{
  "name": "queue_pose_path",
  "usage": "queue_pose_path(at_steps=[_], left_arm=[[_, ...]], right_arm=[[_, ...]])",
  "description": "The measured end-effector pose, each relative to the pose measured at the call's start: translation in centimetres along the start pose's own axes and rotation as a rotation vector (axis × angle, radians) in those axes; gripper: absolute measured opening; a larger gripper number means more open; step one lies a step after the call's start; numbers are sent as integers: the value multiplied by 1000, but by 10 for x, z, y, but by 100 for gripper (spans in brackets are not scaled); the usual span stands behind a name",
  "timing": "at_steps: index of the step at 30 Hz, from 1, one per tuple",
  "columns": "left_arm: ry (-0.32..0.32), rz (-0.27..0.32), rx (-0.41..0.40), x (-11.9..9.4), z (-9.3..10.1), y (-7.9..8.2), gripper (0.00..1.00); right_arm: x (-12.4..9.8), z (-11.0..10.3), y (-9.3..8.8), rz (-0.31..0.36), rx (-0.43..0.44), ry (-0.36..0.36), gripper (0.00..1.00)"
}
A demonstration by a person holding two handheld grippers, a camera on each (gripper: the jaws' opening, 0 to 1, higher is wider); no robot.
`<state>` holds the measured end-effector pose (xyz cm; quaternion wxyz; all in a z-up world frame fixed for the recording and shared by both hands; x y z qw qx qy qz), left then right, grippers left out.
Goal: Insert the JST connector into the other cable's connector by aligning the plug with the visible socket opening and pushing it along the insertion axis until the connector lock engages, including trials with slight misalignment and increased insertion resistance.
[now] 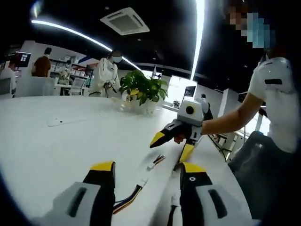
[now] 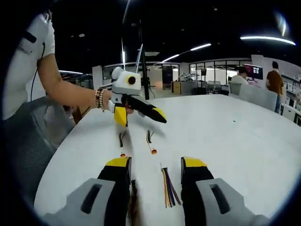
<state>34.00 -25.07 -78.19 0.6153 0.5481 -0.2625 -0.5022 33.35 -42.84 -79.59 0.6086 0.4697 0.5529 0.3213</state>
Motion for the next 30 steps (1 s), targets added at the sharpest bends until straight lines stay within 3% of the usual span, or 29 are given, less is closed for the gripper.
queue_pose_path(at_steps=[4, 8, 12, 22, 30], left_arm=[[-2, 1, -8, 3, -4, -4, 44], [-18, -44, 3, 6, -5, -13, 37], [-21, -71, 3, 8, -5, -19, 28], [-28, -73, -4, 12, -2, -21, 23], [-27, -132, 26, 19, -3, -29, 18]], right_arm=[[4, 6, -4, -2, 6, -5, 34], [8, 6, -8, -8, 2, 14, 25], [14, 5, -10, -24, -8, 30, 24], [17, 9, -15, -36, -14, 39, 17], [20, 9, -21, -61, -6, 44, 13]])
Point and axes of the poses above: the point that each gripper's makers call its tool centre point, and the gripper's own axes: x roughly forward along the fingers, z roughly to its right, y roughly out of its top, the point moved 6 cm from there along -x, roughly backward along the fingers, and after that the axes turned 4 degrees about -z, right-handed, at the moved point
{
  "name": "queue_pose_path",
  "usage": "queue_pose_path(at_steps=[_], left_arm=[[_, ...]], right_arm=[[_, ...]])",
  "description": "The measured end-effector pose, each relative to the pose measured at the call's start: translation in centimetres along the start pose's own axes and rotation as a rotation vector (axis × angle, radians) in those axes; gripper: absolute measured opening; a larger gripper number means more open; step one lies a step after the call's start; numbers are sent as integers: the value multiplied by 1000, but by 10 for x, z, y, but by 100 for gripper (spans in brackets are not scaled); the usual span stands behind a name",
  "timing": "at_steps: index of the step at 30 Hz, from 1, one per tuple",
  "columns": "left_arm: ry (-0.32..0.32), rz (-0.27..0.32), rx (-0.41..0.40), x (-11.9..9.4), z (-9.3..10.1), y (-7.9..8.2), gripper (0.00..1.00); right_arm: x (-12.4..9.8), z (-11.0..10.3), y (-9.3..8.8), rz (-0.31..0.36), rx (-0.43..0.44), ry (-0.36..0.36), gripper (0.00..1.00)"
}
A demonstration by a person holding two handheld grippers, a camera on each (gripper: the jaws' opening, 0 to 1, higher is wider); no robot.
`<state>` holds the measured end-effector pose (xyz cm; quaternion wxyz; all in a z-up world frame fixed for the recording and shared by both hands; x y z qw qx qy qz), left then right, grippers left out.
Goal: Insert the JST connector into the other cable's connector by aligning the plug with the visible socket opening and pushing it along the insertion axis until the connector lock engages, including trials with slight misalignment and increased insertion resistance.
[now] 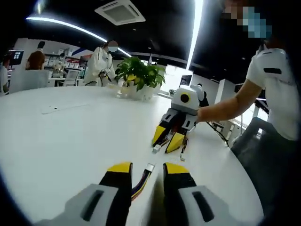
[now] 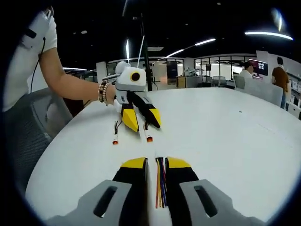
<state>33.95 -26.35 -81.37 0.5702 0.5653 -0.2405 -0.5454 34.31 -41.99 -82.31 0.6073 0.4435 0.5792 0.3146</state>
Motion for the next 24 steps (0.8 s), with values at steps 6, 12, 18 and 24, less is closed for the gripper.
queue_pose_path(at_steps=[6, 12, 18, 24], left_arm=[[11, -15, 12, 4, -2, -1, 11], [-9, -20, 17, 3, -2, -3, 9], [-10, -25, 24, 3, -3, -4, 5], [-17, -42, 34, 4, -2, -4, 2]], right_arm=[[1, 2, 0, 3, 6, -10, 10], [1, 1, 1, 7, 0, -11, 9], [1, 1, 0, 12, -15, -17, 5], [1, 1, 0, 15, -19, -21, 5]])
Point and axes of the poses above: the point that each gripper's makers call its tool centre point, and the gripper's own axes: x roughly forward along the fingers, z roughly to its right, y roughly out of its top, the point moved 6 cm from there along -x, roughly backward along the fingers, and after that the axes turned 4 degrees about -z, right-handed, at the moved point
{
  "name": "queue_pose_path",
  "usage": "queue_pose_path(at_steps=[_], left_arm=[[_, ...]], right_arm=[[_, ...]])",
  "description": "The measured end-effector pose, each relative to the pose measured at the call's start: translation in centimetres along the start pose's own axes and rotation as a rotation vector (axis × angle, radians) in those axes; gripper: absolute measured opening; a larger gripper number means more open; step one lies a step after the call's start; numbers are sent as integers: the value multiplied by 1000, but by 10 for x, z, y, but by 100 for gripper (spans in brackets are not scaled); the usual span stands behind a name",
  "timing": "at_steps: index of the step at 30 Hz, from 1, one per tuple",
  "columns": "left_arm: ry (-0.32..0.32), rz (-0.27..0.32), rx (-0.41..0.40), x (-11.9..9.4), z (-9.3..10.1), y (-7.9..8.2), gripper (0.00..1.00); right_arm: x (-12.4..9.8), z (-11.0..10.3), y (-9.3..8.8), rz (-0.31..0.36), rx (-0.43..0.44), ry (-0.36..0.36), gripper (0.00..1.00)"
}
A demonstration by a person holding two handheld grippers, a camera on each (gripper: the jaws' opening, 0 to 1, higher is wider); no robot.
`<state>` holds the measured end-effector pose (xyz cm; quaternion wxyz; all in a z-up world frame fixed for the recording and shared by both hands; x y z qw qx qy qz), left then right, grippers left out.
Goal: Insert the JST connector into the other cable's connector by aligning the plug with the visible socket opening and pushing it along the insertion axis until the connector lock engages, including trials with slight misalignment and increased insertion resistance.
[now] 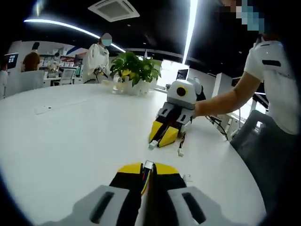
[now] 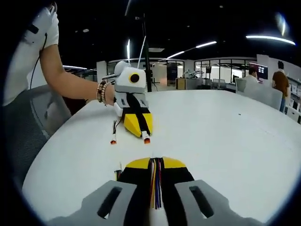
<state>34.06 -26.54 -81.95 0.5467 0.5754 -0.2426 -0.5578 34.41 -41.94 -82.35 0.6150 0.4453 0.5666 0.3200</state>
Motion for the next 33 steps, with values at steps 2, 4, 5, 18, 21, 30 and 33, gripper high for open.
queue_pose_path(at_steps=[2, 4, 5, 18, 21, 30, 33], left_arm=[[5, -3, 9, 0, -1, 1, 2], [4, -5, 15, 0, -1, 2, 1], [4, -4, 16, -1, -1, 3, 1], [-11, -61, 96, -10, 5, 16, 1], [-15, -79, 119, -9, 10, 20, 1], [-38, -115, 184, -9, 21, 32, 1], [-47, -123, 196, -9, 25, 34, 1]], right_arm=[[-1, 0, 0, 1, 13, 1, 5], [-1, 0, 0, -2, 11, 3, 5], [-1, 0, 0, -4, 11, 5, 5], [-10, -7, 17, -2, -27, 11, 4], [-12, -10, 24, -3, -45, 15, 4], [-15, -23, 41, -15, -127, 43, 4], [-15, -27, 48, -10, -145, 52, 4]])
Point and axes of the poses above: the point that each gripper's makers call its tool centre point, and the gripper's own axes: x roughly forward along the fingers, z roughly to its right, y roughly out of its top, the point moved 6 cm from there along -x, roughly backward along the fingers, and after that the axes turned 4 degrees about -z, right-handed, at the moved point
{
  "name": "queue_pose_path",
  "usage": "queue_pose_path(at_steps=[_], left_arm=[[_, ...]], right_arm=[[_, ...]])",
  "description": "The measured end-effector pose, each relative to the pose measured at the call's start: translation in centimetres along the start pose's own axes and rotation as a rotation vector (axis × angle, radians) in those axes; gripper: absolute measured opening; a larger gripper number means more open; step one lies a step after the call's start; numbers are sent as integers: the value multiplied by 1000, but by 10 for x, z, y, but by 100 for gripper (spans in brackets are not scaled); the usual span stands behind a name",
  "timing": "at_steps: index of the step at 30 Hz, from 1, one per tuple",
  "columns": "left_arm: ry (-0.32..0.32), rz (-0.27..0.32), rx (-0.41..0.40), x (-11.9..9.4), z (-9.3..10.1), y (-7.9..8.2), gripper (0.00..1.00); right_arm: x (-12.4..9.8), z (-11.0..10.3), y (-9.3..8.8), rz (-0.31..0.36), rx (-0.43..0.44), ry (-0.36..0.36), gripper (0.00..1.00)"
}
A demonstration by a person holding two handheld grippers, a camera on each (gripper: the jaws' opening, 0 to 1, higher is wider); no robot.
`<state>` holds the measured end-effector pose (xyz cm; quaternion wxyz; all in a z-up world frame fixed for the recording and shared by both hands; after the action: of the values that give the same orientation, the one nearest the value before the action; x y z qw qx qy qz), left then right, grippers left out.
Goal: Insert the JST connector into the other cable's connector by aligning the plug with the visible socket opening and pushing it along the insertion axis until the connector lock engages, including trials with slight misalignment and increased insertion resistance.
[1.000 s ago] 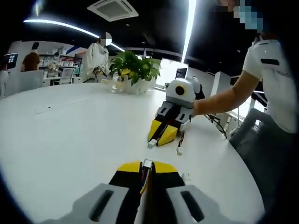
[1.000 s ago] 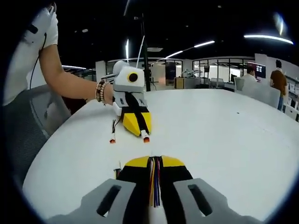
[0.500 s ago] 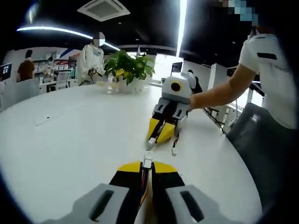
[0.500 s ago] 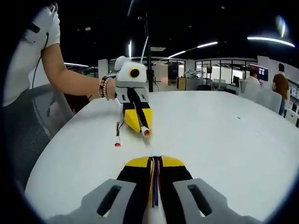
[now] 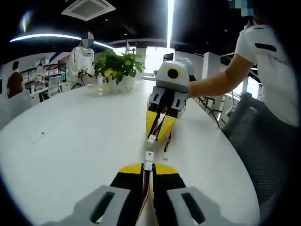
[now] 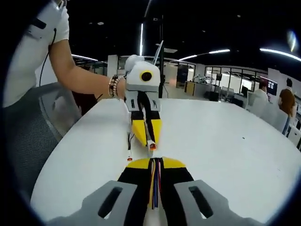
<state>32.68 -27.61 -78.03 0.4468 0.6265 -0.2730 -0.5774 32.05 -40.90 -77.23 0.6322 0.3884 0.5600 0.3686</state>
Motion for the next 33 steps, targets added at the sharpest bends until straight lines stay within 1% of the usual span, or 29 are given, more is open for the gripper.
queue_pose_path(at_steps=[5, 6, 7, 17, 25, 30, 33], left_arm=[[-13, -3, 20, 1, 2, 4, 1], [-16, -4, 25, 3, 8, 8, 1], [-18, -5, 28, 3, 9, 8, 1], [-28, -41, 46, 3, 13, 5, 1], [-30, -53, 51, 4, 15, 4, 1], [-33, -51, 64, 5, 18, 7, 1], [-42, -47, 73, 1, 13, 5, 1]], right_arm=[[4, -4, 5, -19, -42, 19, 4], [4, -4, 4, -22, -45, 20, 4], [5, -4, 4, -25, -47, 22, 4], [8, -6, 1, -50, -65, 44, 4], [10, -7, -2, -66, -72, 61, 4], [10, -8, -3, -70, -69, 70, 4], [10, -8, -4, -76, -71, 74, 4]])
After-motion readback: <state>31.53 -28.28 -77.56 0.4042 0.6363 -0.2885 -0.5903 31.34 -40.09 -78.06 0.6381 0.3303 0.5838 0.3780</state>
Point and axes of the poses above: the point that each gripper's makers call its tool centre point, and the gripper's own axes: x roughly forward along the fingers, z roughly to its right, y roughly out of its top, the point moved 6 cm from there along -x, roughly backward along the fingers, and after that the axes turned 4 degrees about -z, right-handed, at the moved point
